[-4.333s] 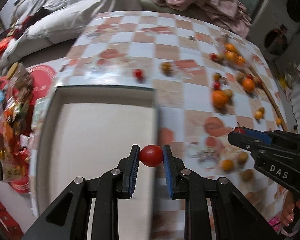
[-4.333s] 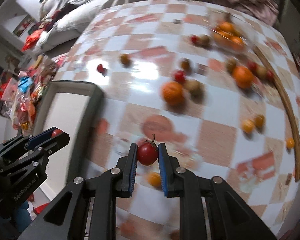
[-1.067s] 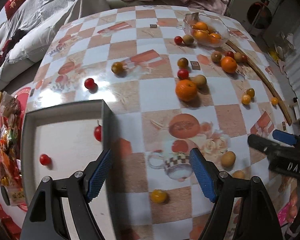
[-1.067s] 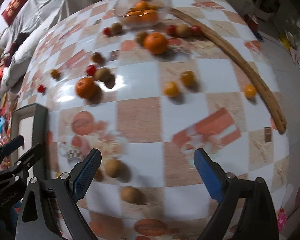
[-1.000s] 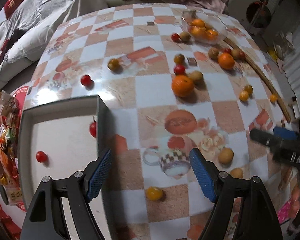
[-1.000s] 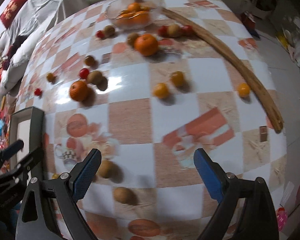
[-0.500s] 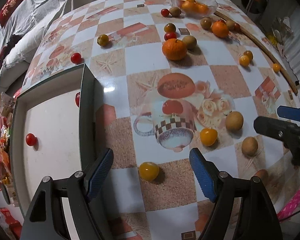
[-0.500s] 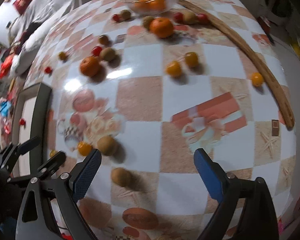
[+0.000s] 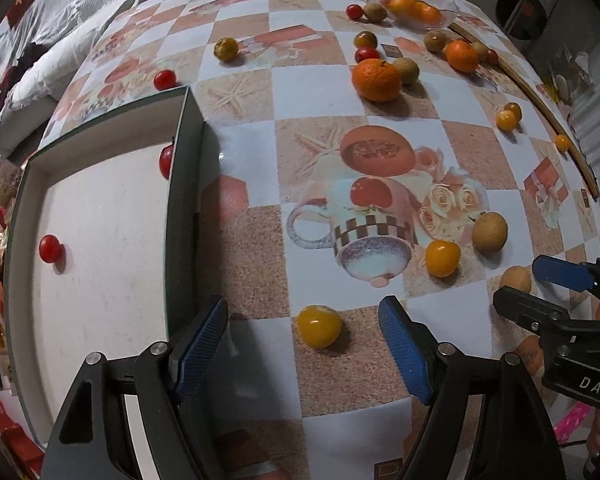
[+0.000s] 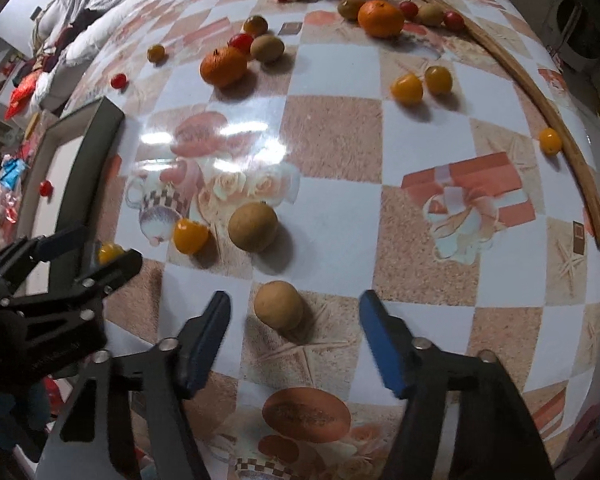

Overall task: Organize fruits
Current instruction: 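Close the left tool on the yellow tomato while the right tool grasps the kiwi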

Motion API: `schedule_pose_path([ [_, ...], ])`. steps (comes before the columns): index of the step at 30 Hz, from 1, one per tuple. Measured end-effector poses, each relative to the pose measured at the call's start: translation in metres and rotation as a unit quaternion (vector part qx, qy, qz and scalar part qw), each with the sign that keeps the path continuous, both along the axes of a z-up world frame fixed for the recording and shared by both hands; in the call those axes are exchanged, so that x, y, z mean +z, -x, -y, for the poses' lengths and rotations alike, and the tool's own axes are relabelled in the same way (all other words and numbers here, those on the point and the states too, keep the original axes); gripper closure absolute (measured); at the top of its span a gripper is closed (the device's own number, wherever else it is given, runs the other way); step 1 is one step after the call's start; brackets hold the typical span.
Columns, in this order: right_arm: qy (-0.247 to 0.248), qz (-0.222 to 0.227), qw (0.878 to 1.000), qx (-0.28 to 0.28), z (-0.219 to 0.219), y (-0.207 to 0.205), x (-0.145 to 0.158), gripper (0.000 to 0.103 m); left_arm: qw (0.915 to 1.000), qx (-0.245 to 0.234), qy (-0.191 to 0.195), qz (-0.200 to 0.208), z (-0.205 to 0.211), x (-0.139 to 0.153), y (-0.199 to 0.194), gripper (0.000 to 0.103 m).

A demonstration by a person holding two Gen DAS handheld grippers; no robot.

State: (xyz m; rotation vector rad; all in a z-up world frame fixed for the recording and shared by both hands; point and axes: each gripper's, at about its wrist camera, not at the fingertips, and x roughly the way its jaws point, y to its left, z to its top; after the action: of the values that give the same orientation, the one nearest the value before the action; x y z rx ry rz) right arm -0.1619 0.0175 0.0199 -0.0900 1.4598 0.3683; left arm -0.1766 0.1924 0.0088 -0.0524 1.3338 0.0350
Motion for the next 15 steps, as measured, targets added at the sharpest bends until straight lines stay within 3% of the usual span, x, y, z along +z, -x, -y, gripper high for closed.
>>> schedule_pose_path([
  [2,0.006,0.005,1.0,0.004,-0.001,0.002,0.0,0.039,1.0,-0.005,-0.001,-0.007,0.0,-0.002,-0.001,0.037],
  [5,0.01,0.01,1.0,0.004,0.0,0.003,0.0,0.042,0.9998,-0.013,-0.009,-0.011,0.002,-0.004,-0.001,0.037],
  [9,0.017,0.015,1.0,0.006,0.002,0.006,0.001,0.047,0.9995,-0.023,-0.016,-0.013,0.013,-0.003,0.003,0.058],
  [13,0.021,0.017,1.0,0.014,-0.006,0.005,0.001,0.072,0.9995,-0.029,-0.006,-0.01,0.021,-0.001,0.005,0.077],
  [15,0.016,0.013,1.0,0.015,-0.007,0.005,0.0,0.077,0.9995,-0.03,0.006,-0.008,0.02,0.001,0.008,0.08],
])
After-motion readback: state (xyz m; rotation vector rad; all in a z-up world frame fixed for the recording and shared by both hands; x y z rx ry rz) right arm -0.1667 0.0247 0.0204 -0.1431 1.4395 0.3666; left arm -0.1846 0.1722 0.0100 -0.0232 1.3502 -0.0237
